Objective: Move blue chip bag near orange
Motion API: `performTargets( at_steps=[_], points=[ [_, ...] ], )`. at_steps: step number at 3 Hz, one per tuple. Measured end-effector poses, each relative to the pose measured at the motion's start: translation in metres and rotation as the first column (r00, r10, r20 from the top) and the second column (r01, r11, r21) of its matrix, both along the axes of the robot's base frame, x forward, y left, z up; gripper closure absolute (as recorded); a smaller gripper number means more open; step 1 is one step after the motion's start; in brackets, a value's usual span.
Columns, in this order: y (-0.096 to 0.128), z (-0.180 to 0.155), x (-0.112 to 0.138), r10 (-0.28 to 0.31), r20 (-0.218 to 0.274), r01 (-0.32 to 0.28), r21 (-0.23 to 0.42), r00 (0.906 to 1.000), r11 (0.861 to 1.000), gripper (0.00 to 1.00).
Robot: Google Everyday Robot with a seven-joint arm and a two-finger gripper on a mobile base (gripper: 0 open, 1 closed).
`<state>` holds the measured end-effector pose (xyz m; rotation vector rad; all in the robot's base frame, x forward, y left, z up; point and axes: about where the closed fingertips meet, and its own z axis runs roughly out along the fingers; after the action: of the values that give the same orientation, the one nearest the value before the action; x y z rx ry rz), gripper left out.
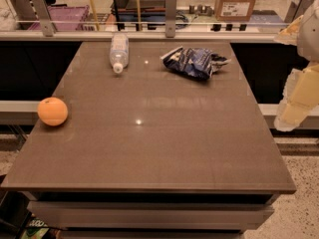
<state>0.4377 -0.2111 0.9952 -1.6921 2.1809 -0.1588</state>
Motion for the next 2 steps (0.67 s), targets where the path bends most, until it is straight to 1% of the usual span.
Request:
performTargets(
  at_steps=[1,2],
  points=[
    [0.0000,0.0000,0.0000,0.000,0.000,0.000,0.000,1.0000,1.000,0.00],
    [0.0006,0.0092,0.0091,-0.031,0.038,0.029,0.041,0.9988,0.999,0.00]
  ],
)
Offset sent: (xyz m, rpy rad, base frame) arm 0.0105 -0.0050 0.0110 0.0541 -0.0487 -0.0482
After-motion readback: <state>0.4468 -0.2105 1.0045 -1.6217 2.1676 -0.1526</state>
